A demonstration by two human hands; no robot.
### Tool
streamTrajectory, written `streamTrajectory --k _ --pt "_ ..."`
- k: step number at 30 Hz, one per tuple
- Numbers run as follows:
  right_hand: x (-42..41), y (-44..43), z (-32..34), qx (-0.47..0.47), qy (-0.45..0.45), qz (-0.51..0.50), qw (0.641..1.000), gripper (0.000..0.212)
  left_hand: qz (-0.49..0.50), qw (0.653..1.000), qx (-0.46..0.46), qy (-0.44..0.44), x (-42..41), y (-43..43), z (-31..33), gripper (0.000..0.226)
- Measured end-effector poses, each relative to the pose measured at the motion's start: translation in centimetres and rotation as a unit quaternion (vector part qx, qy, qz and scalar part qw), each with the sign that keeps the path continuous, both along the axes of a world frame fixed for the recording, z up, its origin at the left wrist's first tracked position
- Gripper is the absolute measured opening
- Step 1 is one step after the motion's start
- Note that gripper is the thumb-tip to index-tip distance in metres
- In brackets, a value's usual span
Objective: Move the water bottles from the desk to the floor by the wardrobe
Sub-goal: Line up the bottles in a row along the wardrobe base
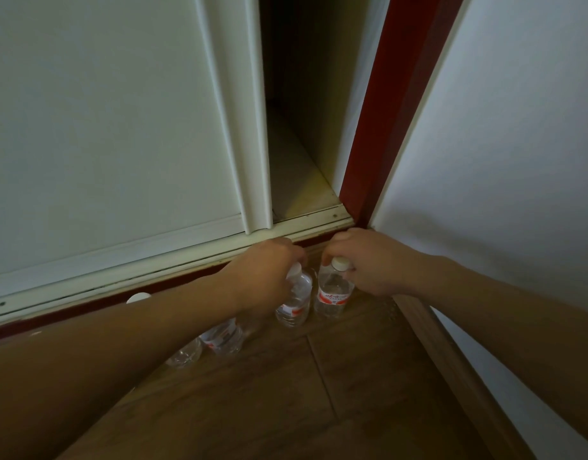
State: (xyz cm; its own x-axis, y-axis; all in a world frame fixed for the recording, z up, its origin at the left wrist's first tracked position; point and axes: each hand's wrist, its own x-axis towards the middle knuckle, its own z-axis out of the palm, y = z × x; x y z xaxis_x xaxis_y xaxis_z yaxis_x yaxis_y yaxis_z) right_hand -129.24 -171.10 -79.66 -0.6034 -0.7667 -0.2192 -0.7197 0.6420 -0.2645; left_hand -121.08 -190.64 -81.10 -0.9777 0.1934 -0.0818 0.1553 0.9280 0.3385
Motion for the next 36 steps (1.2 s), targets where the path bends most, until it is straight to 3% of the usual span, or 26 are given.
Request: streamTrajectory --k 7,23,31,36 --pt "0.01 -0.05 -0.15 -0.003 0.005 -0.028 1.000 0.048 -0.002 1.000 0.018 0.007 0.18 0.06 -0.04 0.037" --pt "-0.18 0.16 -0.76 -0.018 0.021 -0.044 0.999 0.042 0.042 0.999 0.016 0.021 -0.24 0.15 -0.46 0.024" --pt "-0.05 0.22 -0.78 -0.019 0.000 -0.047 0.999 0.040 0.081 0.996 0.001 0.035 0.17 0.38 -0.35 0.030" --pt "0.04 0.00 -0.81 -0.026 -0.005 -0.046 0.999 0.038 0.014 1.000 0.008 0.005 0.02 0.26 0.06 0.031"
